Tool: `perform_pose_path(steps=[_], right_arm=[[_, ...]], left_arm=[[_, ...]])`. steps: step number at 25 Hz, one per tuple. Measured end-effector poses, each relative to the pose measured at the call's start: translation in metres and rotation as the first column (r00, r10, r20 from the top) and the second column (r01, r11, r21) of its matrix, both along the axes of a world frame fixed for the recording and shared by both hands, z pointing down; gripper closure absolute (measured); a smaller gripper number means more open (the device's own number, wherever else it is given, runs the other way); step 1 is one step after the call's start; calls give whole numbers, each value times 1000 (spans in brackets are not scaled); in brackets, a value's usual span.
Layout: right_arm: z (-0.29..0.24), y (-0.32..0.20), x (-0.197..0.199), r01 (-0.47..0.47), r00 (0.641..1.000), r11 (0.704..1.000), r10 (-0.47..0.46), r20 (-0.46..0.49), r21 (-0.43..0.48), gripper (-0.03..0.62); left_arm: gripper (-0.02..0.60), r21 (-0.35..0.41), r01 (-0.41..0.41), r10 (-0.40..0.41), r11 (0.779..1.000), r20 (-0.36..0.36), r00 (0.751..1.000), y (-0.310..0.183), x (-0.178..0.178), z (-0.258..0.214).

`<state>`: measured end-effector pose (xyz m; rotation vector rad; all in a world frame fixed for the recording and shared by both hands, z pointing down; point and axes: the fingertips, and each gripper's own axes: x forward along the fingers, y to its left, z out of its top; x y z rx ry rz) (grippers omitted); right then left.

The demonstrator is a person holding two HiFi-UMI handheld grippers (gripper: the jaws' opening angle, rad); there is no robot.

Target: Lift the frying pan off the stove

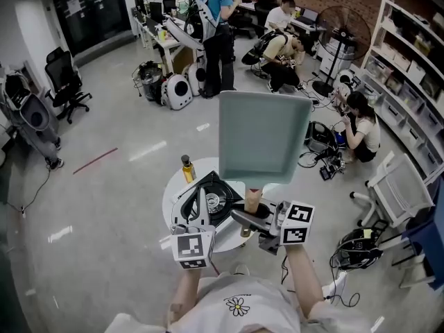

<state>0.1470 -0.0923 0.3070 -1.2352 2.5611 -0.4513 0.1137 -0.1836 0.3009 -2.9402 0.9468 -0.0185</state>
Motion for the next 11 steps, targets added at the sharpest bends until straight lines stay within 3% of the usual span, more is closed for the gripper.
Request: perform_pose_path(steps=[11], right_arm=[[-2,-9,-1,-13,1000,1000,13,5,-5,559]], left_arm=[[583,-6,2,-2,1000,7,1000,-13,-5,1]])
